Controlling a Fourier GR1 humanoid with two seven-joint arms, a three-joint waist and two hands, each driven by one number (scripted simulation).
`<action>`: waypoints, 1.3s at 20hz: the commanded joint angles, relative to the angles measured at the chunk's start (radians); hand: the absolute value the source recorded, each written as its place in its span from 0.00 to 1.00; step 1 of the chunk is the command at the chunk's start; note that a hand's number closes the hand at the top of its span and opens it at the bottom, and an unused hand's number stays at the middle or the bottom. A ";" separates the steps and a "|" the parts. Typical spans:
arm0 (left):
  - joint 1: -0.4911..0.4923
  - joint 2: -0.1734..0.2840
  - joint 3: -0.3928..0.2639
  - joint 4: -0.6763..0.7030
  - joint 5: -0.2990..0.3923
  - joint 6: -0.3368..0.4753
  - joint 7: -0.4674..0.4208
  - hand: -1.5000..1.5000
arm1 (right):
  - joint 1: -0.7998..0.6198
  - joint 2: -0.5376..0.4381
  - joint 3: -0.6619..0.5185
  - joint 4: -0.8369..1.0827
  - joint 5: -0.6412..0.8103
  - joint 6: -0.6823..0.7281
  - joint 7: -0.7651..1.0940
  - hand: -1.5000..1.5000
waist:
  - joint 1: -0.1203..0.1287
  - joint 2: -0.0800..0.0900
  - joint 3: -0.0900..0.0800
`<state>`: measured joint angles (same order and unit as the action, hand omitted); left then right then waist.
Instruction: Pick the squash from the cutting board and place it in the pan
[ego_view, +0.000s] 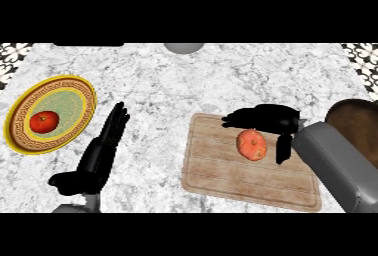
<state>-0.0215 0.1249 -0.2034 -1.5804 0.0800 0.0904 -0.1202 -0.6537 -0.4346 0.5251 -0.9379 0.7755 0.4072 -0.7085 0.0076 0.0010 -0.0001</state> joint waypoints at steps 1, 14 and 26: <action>-0.018 -0.004 0.014 0.017 -0.006 -0.023 0.004 0.50 | 0.015 0.039 -0.010 0.063 0.063 0.002 -0.060 0.00 | -0.001 0.000 0.000; -0.007 -0.049 0.000 0.029 -0.043 -0.014 0.010 0.50 | -0.091 0.164 0.010 0.316 0.265 -0.198 -0.151 1.00 | 0.006 0.002 0.000; 0.033 -0.047 0.027 -0.020 -0.061 -0.007 0.002 0.50 | -0.003 0.140 -0.173 0.208 0.186 -0.364 -0.191 1.00 | -0.008 -0.002 0.000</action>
<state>-0.0202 0.0895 -0.1714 -1.6022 0.0431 0.0628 -0.0867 -0.7091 -0.2987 0.4140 -0.6944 0.9991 0.1226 -0.9005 0.0040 -0.0078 -0.0076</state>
